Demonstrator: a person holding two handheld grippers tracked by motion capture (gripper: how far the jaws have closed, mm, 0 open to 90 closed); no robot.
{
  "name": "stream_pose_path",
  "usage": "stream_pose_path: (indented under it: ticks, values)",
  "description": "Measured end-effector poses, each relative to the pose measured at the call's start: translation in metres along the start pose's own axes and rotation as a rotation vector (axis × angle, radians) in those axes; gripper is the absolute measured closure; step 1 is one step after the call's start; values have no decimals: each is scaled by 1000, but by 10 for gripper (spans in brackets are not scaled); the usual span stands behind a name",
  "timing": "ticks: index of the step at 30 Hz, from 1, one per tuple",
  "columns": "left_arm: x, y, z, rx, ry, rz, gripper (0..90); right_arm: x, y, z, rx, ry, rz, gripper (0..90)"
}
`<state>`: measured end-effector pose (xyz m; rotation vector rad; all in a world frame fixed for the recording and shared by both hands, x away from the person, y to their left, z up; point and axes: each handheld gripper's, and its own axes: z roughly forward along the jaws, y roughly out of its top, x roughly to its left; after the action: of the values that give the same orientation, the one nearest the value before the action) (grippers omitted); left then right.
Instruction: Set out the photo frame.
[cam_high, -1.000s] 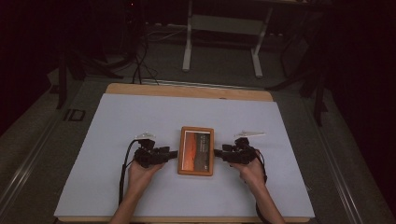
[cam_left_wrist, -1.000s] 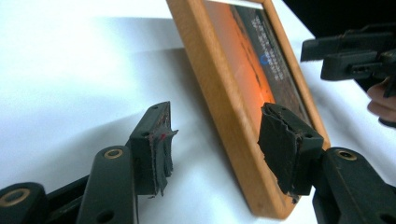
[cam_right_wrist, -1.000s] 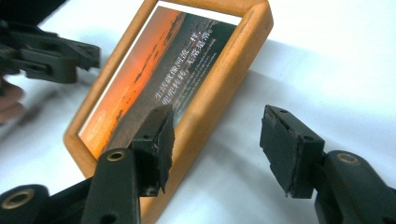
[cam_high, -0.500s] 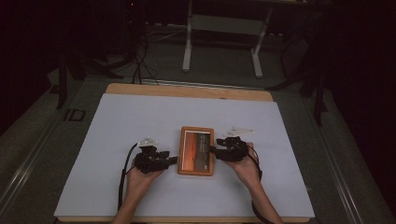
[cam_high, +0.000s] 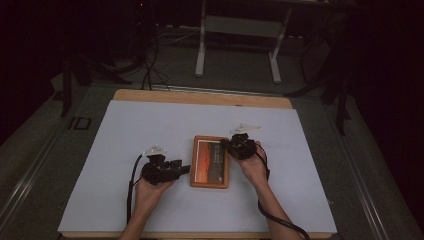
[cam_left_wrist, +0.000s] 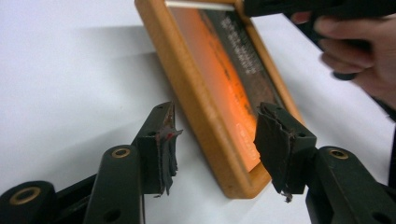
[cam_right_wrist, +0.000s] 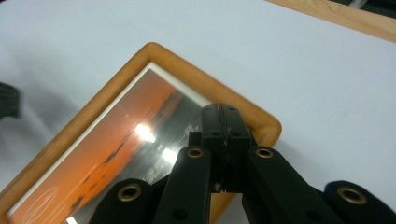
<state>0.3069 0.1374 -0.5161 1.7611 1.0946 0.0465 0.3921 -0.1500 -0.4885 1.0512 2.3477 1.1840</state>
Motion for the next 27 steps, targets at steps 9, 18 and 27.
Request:
stream_pose_path:
  ticks: [9,18,27]
  values:
    - [-3,4,-7,-24,-9,6,474,-5,-2,7,-8,-35,28,900]
    - [-8,8,-10,-37,-18,7,462,-19,-12,7,1,-41,80,900]
    - [-12,9,-7,-34,-61,17,472,-28,-22,12,52,-79,101,900]
